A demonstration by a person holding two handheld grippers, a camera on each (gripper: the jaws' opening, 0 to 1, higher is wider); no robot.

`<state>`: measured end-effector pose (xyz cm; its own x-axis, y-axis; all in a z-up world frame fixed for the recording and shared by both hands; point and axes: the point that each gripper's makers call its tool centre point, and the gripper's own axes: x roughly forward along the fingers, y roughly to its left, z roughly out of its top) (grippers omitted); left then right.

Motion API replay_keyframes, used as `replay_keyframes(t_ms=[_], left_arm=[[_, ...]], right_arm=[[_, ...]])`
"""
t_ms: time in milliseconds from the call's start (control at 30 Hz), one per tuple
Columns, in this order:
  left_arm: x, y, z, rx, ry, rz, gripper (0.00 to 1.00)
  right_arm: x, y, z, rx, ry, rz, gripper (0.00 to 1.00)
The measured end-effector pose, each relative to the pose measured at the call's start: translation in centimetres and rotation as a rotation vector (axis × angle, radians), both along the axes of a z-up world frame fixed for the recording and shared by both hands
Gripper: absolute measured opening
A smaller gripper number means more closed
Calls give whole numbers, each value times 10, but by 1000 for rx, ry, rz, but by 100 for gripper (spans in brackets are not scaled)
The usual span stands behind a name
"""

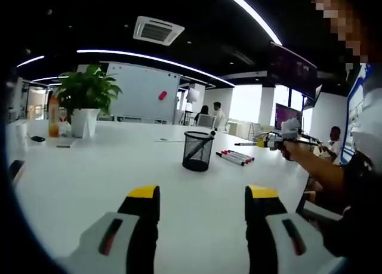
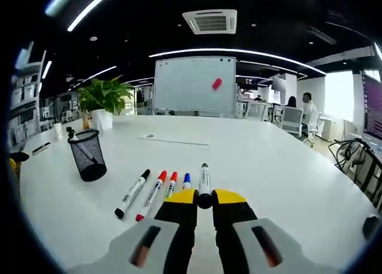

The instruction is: Pick up the whiteboard markers from the pen holder and place them facing the whiteboard neatly

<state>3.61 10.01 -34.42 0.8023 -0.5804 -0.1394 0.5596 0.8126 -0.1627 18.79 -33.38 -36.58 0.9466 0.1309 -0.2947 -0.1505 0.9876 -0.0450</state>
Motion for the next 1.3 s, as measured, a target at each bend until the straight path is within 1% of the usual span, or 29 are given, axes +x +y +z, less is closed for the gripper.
replay_keyframes(t_ms=[167, 567, 767, 900, 1033, 1300], left_arm=[[1, 2, 1, -2, -2, 4, 58], [1, 2, -2, -5, 5, 3, 58], [1, 5, -3, -5, 7, 10, 58], [0, 5, -4, -5, 8, 11, 58], [0, 4, -4, -6, 8, 11, 58], [0, 2, -5, -9, 11, 8, 58]], right_arm=[[2, 0, -15, -5, 43, 3, 13], [4, -8, -32, -14, 91, 3, 13], [5, -11, -48, -41, 146, 8, 13], [4, -11, -55, -25, 173, 15, 13], [3, -10, -59, -32, 181, 21, 13], [4, -9, -59, -1, 176, 29, 13]])
